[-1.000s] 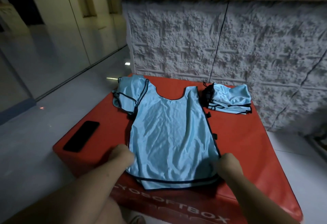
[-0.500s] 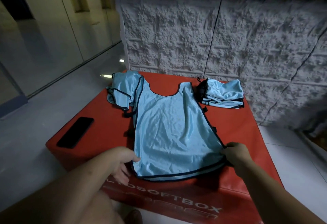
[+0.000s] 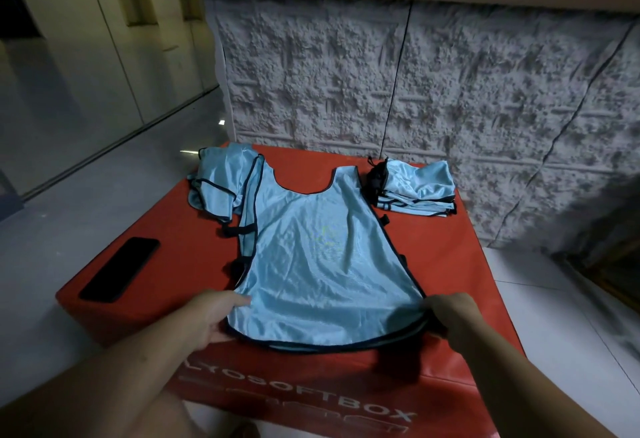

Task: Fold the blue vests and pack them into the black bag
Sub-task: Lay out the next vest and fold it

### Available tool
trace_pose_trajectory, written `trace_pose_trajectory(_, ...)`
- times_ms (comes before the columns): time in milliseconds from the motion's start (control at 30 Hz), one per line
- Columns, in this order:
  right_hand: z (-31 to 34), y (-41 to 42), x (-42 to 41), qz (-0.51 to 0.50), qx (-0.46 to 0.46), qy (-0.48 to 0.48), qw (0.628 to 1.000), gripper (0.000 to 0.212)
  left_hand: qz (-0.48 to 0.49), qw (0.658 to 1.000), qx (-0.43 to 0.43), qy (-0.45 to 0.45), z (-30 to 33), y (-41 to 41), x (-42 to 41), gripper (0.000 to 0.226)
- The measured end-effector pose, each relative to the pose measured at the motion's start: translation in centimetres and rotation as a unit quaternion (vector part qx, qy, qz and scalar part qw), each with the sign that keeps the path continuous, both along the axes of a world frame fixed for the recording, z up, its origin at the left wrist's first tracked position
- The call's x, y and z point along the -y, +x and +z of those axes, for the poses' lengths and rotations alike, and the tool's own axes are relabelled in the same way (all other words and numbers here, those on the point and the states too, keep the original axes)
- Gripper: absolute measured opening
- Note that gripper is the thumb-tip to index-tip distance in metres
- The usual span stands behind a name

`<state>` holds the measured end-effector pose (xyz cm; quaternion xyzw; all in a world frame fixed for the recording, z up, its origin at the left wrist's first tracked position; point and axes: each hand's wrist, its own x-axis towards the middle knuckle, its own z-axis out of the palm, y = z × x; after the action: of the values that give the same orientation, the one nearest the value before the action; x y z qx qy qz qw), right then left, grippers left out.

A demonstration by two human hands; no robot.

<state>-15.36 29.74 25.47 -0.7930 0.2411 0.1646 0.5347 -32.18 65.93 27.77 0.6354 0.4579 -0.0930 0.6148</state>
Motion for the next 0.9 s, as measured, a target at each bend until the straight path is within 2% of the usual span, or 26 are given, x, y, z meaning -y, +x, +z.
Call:
trace_pose_trajectory(167,0.8,-0.7,0.6,-0.008,-0.001,-0.006,1.0,0.011,0.038,0.999,0.015,0.03,0.3,-0.7,-1.2,0.038)
trace_pose_trajectory(367,0.8,-1.6,0.1,0.03,0.02,-0.034,0.999,0.009,0.005,0.994,-0.016,0.11,0.8,-0.9,-0.7,0.023)
trace_pose_trajectory(467,0.6,-1.9,-0.3,0.054,0.038,-0.043,0.997,0.01,-0.026,0.989,0.004,0.146,0.4,-0.7,-0.7,0.041)
trace_pose_trajectory(567,0.2,-1.8,-0.5,0.083,0.061,-0.073,0.992,0.014,-0.019,0.987,0.046,0.151,0.5,-0.6,-0.4,0.046)
trace_pose_trajectory(633,0.1,-1.7,-0.6,0.093,0.063,-0.087,0.99,0.016,-0.027,0.989,0.052,0.134,0.6,-0.6,-0.3,0.044)
trace_pose_trajectory(800,0.4,-1.7,-0.9,0.086,0.081,-0.089,0.989,0.028,-0.081,0.973,0.054,0.209,0.9,-1.0,-0.7,0.018)
trace_pose_trajectory(900,0.7,-1.8,-0.9,0.088,0.103,-0.093,0.986,0.031,-0.123,0.963,0.05,0.234,1.1,-1.2,-0.6,0.012)
